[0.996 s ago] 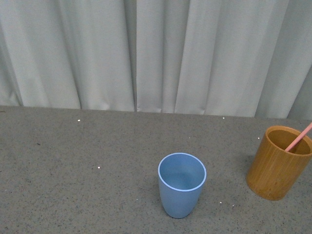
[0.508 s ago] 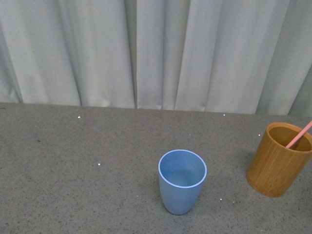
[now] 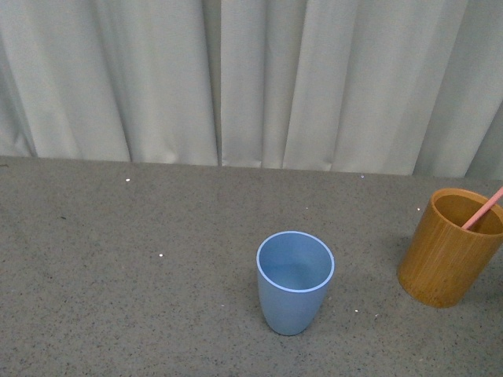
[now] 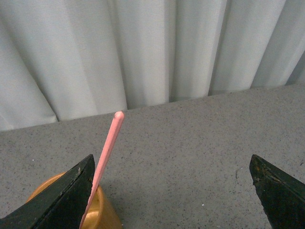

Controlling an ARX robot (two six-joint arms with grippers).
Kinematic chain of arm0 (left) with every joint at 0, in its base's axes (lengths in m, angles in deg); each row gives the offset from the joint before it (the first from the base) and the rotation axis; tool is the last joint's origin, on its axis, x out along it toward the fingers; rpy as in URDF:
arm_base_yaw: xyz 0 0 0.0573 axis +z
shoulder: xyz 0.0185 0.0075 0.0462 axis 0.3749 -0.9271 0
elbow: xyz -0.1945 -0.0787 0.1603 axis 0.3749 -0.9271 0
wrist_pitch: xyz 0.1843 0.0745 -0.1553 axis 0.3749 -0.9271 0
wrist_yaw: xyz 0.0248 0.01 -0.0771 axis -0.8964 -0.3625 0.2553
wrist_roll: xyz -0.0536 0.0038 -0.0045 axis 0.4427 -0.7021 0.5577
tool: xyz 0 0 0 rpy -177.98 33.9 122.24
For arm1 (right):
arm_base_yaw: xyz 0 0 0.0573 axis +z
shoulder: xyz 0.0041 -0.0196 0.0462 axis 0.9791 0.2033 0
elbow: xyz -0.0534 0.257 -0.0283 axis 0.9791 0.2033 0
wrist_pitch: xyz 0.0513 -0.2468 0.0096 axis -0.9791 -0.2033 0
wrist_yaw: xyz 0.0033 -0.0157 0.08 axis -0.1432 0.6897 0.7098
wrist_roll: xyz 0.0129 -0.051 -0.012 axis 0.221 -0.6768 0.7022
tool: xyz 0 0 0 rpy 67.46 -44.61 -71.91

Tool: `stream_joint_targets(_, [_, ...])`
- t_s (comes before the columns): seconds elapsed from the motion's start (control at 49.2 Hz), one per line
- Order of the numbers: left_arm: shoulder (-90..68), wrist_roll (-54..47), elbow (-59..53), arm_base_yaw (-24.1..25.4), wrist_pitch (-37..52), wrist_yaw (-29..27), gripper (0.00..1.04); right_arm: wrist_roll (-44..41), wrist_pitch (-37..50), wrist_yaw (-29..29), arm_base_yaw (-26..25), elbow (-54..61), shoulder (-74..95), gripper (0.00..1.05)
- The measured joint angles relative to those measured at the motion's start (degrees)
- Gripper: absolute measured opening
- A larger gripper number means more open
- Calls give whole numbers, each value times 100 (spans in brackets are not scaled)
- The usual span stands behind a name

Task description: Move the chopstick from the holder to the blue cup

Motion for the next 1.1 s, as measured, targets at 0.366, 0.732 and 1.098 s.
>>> stream_joint_targets(0.366, [0, 0, 0, 0, -2, 0, 98, 212, -138, -507, 560, -802, 1121, 95])
stream_joint_targets(0.732, [0, 0, 0, 0, -2, 0, 98, 350, -24, -925, 697, -1185, 1823, 95])
stream_joint_targets(1.098, [0, 0, 0, 0, -2, 0, 98, 341, -28, -1158, 907, -1478, 2085, 95])
